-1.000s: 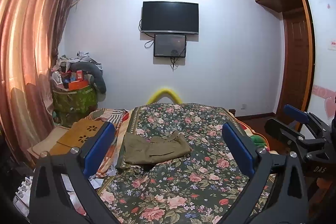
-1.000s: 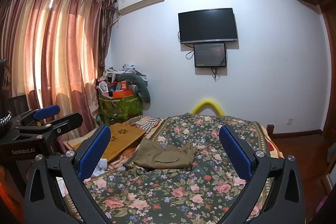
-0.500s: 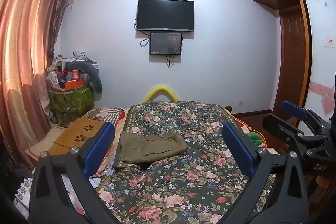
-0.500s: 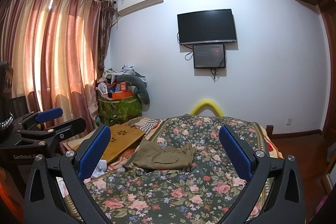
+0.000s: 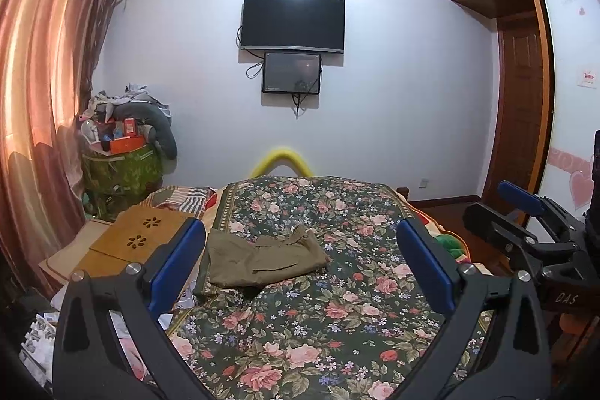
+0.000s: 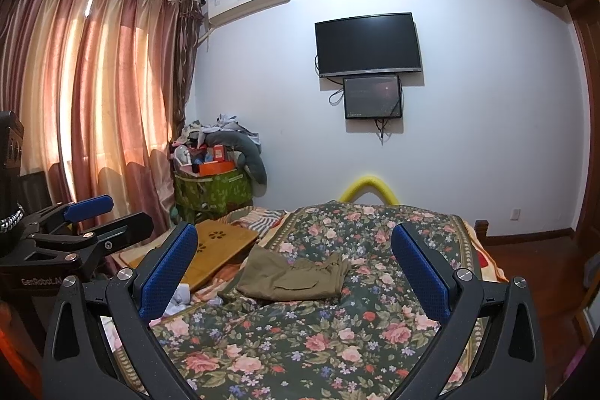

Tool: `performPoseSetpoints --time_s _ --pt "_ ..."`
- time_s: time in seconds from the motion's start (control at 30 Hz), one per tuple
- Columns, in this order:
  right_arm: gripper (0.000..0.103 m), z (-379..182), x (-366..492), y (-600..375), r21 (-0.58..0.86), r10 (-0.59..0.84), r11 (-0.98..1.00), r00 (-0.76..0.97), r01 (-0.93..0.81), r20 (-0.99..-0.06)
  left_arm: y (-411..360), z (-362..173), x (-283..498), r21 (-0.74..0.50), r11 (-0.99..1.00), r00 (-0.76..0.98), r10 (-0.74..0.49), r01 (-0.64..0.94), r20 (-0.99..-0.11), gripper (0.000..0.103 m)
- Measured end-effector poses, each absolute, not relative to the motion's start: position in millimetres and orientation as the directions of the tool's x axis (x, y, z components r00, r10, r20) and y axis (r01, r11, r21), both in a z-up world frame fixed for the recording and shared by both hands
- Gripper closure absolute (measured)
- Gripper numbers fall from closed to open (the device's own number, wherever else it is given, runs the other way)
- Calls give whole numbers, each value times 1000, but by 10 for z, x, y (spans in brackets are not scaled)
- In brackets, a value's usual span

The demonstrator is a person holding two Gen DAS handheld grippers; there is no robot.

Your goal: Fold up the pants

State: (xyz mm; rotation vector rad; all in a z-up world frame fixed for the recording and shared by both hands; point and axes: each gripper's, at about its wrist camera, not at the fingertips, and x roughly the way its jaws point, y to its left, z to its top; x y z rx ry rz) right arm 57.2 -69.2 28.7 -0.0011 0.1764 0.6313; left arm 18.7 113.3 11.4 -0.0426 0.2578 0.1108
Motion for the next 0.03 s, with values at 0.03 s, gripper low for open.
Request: performPoseSetpoints --time_s 0.03 --pt "1 289 586 -690 53 587 808 793 -587 -166 1131 107 201 -25 993 961 106 -116 -257 0"
